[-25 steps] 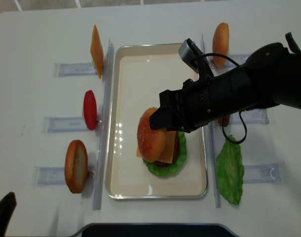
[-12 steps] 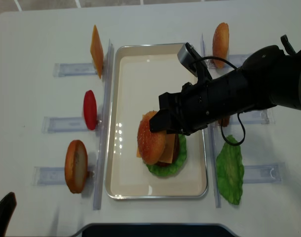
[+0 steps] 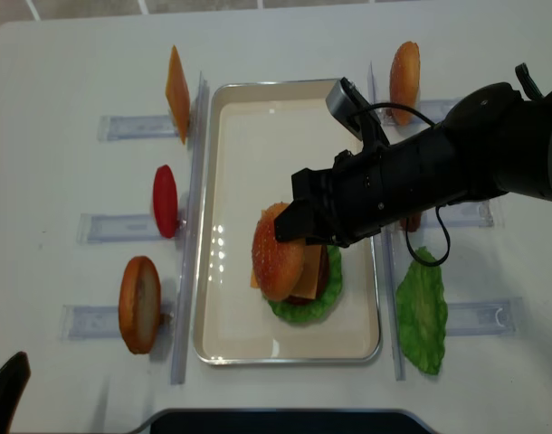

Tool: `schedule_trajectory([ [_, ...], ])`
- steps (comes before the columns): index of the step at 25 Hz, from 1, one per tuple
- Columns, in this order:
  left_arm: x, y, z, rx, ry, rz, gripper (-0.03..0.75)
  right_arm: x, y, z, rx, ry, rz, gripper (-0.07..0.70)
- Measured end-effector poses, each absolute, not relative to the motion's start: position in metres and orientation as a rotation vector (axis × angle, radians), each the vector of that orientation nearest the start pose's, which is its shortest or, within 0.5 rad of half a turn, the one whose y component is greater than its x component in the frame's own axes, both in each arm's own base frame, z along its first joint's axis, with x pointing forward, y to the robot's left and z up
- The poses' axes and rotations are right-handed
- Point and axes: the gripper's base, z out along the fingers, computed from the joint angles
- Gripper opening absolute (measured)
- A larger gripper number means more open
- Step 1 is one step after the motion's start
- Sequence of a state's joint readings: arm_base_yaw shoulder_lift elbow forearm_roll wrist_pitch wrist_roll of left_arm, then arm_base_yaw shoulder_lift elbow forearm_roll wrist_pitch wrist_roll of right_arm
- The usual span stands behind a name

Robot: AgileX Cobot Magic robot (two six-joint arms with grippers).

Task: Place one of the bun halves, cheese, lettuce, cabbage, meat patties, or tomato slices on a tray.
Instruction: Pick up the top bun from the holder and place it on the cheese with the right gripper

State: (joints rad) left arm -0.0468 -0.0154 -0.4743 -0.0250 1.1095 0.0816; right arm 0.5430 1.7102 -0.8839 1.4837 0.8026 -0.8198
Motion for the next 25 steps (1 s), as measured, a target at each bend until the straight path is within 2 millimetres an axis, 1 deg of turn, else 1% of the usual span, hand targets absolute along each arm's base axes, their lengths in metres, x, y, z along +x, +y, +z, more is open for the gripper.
schedule_trajectory([
  [5,-0.0065,-0.0017,0.2662,0.137,2.099,-0.009,0.535,0.2407,0.2215,0.1979,-0.315,2.586,1.456,0.23],
  [9,-0.0065,-0.0017,0.2662,0.137,2.099,-0.009,0.535,0.2407,0.2215,0.1979,-0.315,2.586,1.456,0.251],
  [22,-0.0065,-0.0017,0.2662,0.137,2.099,-0.009,0.535,0.2407,0.2215,0.1979,-0.315,2.586,1.456,0.274],
  [25,-0.0065,-0.0017,0.2662,0.137,2.099,-0.009,0.535,0.2407,0.2215,0.1979,-0.315,2.586,1.456,0.302],
])
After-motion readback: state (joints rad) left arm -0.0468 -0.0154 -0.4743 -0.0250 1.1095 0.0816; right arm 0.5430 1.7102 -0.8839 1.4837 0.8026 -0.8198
